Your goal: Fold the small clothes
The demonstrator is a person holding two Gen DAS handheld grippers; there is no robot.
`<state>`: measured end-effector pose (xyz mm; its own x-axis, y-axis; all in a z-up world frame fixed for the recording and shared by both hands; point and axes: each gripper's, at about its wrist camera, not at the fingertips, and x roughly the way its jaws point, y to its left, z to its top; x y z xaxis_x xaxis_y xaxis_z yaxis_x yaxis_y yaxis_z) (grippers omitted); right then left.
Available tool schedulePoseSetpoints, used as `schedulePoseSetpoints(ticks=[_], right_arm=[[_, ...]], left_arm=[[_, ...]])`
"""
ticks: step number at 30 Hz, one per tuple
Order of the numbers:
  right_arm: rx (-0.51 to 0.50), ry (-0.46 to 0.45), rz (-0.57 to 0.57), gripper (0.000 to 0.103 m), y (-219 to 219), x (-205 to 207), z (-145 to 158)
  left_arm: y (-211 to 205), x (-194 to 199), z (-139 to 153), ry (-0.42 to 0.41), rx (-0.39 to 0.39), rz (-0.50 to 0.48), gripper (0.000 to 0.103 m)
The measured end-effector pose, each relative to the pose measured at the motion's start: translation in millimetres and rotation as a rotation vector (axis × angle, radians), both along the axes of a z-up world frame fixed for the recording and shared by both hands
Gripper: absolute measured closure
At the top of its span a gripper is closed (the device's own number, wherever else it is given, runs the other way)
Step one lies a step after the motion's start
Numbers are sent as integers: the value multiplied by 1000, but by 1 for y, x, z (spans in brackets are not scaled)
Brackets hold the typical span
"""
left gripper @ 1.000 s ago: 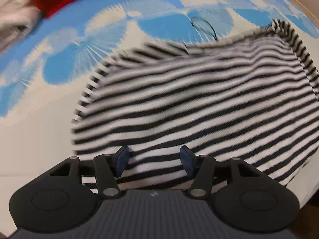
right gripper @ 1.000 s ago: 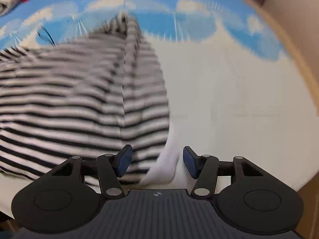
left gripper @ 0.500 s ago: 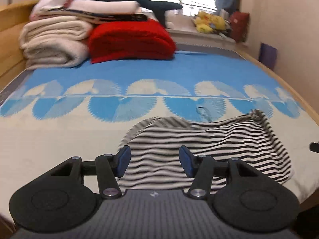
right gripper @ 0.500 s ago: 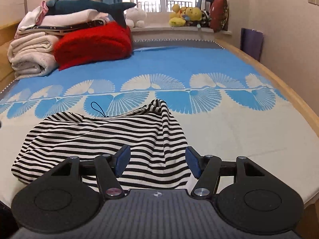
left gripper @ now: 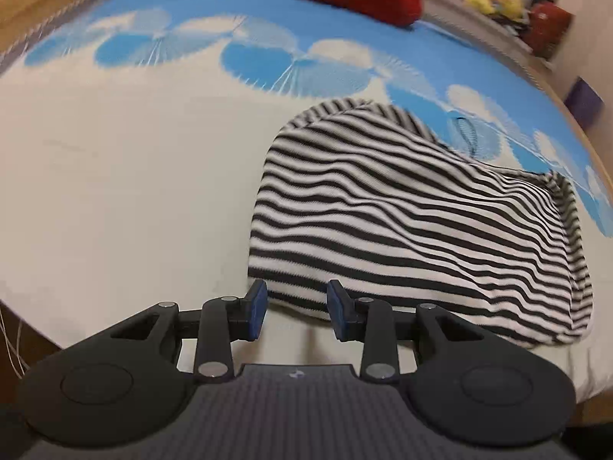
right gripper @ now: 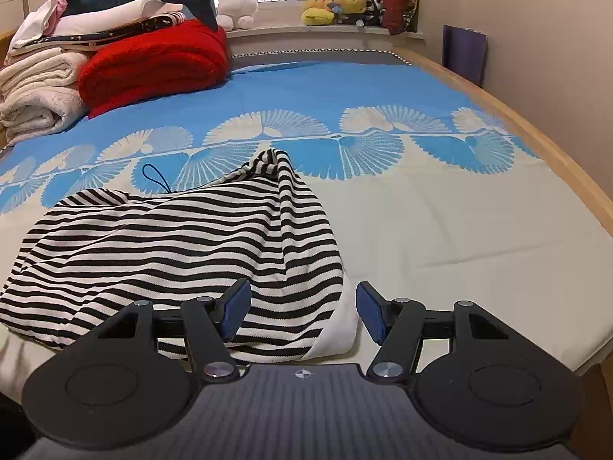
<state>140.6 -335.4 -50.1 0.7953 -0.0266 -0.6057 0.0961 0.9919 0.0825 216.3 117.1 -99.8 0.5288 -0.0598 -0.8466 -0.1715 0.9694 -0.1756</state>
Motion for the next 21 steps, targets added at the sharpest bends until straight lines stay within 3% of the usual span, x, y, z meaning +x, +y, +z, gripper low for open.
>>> schedulePoseSetpoints(ticks=[18,20,21], right_arm=[[-48,9,36,40,9,0,-1],[-52,11,33,40,9,0,-2],[-53,12,32,40,8,0,-2]], left_arm=[[-1,10,-13,47,-3,10,64],[1,12,-16,65,-35,21,60],[4,14,-19,80,-64,35,52]])
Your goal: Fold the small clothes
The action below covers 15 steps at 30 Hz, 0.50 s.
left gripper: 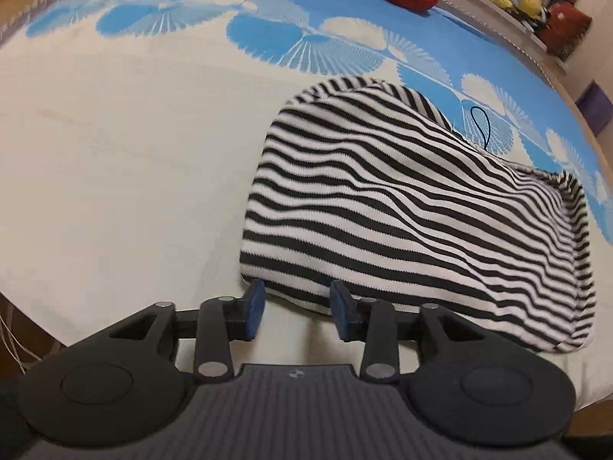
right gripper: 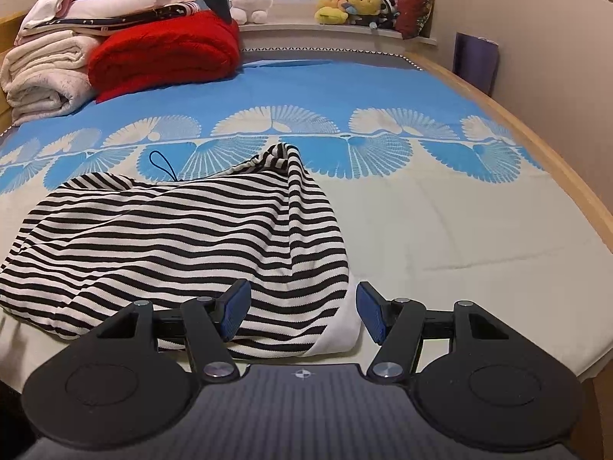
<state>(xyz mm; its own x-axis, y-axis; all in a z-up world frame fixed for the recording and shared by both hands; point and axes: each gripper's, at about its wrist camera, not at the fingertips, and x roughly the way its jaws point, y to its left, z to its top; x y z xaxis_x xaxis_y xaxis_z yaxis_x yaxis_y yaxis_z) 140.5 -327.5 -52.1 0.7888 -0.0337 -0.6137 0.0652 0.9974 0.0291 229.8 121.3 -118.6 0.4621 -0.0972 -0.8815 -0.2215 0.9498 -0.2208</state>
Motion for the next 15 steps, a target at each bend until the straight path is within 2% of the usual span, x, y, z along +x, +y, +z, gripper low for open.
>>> schedulePoseSetpoints(ticks=[1,3,5,7,9,15], right_arm=[[0,1,-2,40,-1,0,0],[3,2,-7,40,-2,1,0],[7,4,-11,40,-3,0,0],[7,6,-14,40,-4,1,0],[6,4,-18,40,-3,1,0],[18,1,-56,40,-11,1,1]], left_arm=[[3,2,-4,22,-30,20,41],[8,6,-12,70,-91,54,34],[11,10,-22,113,-148,74,34],[14,14,-28,126,-162,97,34],[18,16,-32,124,-189,128,34],[33,19,-46,106,-354,276,34]])
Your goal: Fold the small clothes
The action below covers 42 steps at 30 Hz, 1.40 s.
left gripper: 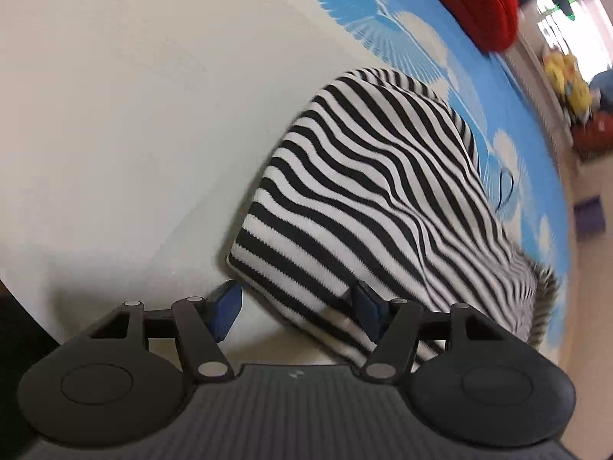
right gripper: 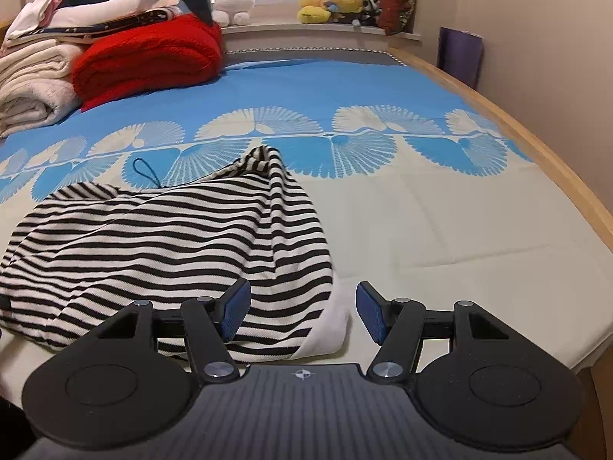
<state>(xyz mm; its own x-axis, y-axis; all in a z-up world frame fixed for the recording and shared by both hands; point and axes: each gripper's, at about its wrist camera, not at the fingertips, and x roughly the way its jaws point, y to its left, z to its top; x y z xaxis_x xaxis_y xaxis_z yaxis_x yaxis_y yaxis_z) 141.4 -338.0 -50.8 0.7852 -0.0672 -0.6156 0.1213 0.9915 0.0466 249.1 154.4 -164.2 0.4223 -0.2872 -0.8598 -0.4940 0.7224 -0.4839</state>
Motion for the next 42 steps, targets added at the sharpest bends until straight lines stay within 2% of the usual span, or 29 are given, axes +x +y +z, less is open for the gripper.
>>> schedulePoseSetpoints(ticks=[5,6,7,9,10,11,13,14,17,18,21,23,26,28,30,33,36,37,38,39,40,41,42], right_arm=[[30,17,-61,40,-14,1,-1],[37,23,-80,40,-18,1,-2],[42,33,-104,40,-22,2,-3],[48,56,-154,40,-30,3,-6],[56,69,-183,40,-36,4,-8],[66,74,-203,40,-40,4,-9],[96,77,-245,40,-51,4,-10],[108,76,-259,40,-56,3,-9],[171,67,-308,40,-73,-1,-8],[191,65,-321,40,-78,-2,-8],[248,68,-363,40,-92,-4,-9],[262,73,-382,40,-95,-2,-8],[270,50,-399,40,-101,-1,-3],[255,15,-416,40,-104,-4,3],[236,-27,-435,40,-110,-9,9],[206,-103,-468,40,-123,-23,18],[190,-171,-502,40,-141,-38,22],[188,-183,-508,40,-146,-41,22],[190,-193,-513,40,-152,-45,21],[196,-197,-514,40,-157,-49,20],[205,-199,-510,40,-162,-52,18],[216,-197,-502,39,-166,-53,17],[229,-192,-491,39,-168,-54,15]], left_arm=[[8,4,-7,1,-76,89,35],[10,4,-8,4,-83,108,42],[10,4,-9,7,-82,122,62],[11,6,-8,6,-74,127,88],[9,6,-6,-3,-70,126,93],[7,7,-1,-10,-49,103,93],[2,13,17,-42,53,23,95],[4,12,26,-57,80,6,95],[20,6,49,-64,116,9,96],[25,3,56,-51,154,9,96],[24,2,72,35,351,-26,96],[14,3,89,23,486,-70,96],[-33,9,127,-91,663,-172,96],[-87,10,152,-208,776,-270,96],[-154,4,171,-349,846,-392,96],[-251,-18,176,-516,840,-586,97],[-342,-55,148,-650,788,-845,97],[-367,-66,131,-654,747,-948,96],[-387,-72,112,-611,712,-1044,95],[-401,-73,92,-533,674,-1126,90],[-410,-73,75,-450,630,-1181,90],[-412,-73,66,-404,598,-1200,90],[-409,-74,64,-397,578,-1200,87]])
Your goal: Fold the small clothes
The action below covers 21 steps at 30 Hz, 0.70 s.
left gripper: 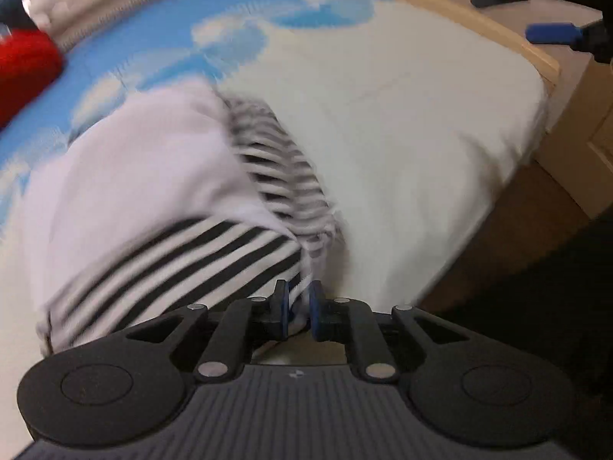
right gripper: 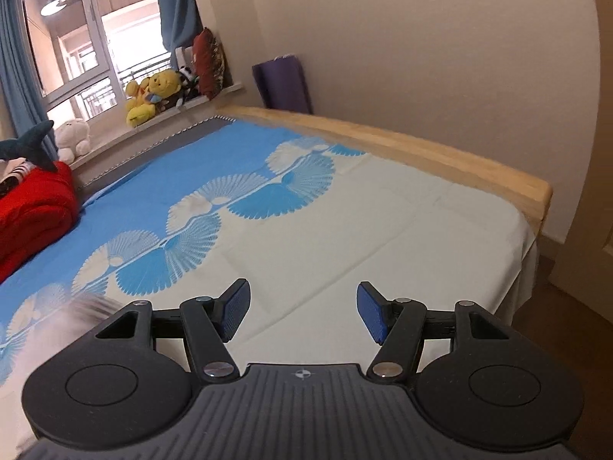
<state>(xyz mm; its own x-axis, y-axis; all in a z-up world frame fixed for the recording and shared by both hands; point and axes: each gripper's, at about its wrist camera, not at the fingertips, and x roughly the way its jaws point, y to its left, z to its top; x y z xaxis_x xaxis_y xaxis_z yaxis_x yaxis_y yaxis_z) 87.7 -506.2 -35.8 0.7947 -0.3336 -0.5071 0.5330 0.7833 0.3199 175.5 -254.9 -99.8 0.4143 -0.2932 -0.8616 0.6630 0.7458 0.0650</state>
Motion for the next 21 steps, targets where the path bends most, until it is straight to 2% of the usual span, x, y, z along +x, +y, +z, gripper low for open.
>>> schedulePoseSetpoints(ticks=[3,6,9,11,15,17,19,21], right_arm=[[39,3,61,39,-3,3,-5],[88,23,170,39,7,14,-10],[175,66,301,39,23,36,-20],[218,100,379,39,37,50,-27],[232,170,486,39,68,69,-39],[248,212,505,39,78,75,-47],[265,256,514,39,88,79,-56],[257,303,520,39,96,83,-65]], left_arm=[[35,-3,24,-32,-107,-15,60],[89,-3,51,-71,-159,10,58],[129,7,66,-118,-141,75,58],[156,19,65,-119,-127,128,59],[192,45,36,-39,-178,235,59],[206,49,4,65,-173,282,57],[210,58,-32,209,-122,362,57],[208,62,-33,233,-152,396,58]])
